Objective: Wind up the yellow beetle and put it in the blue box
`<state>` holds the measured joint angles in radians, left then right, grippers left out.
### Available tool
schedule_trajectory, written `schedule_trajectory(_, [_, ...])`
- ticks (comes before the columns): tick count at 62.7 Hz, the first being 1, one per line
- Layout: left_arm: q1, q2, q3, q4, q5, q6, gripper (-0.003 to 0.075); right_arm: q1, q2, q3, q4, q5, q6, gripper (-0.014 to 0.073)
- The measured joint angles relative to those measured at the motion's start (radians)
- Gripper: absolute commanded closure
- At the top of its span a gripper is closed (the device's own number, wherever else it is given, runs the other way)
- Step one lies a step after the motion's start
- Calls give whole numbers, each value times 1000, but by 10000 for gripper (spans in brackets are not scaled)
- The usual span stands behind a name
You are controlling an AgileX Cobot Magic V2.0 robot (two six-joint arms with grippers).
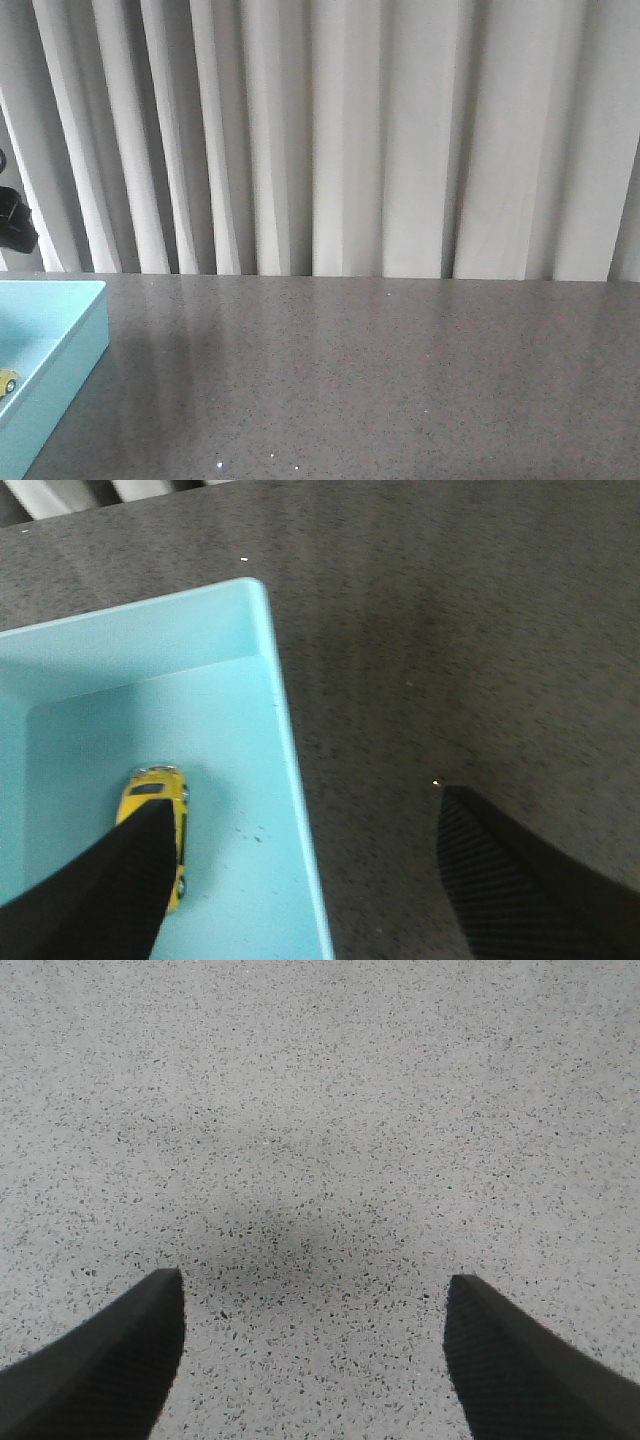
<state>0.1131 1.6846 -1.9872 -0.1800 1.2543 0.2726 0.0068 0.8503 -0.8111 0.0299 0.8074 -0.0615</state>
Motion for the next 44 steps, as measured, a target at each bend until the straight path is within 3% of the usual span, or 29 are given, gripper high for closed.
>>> schedule_trajectory(14, [-106, -231, 316, 102, -43, -55, 185, 0, 0, 0, 0, 0, 0, 67])
schedule_trajectory(33, [-118, -600, 852, 199, -328, -174, 185, 0, 0, 0, 0, 0, 0, 67])
schedule_trajectory(44, [-118, -753, 1063, 197, -439, -179, 185, 0, 0, 0, 0, 1, 0, 67])
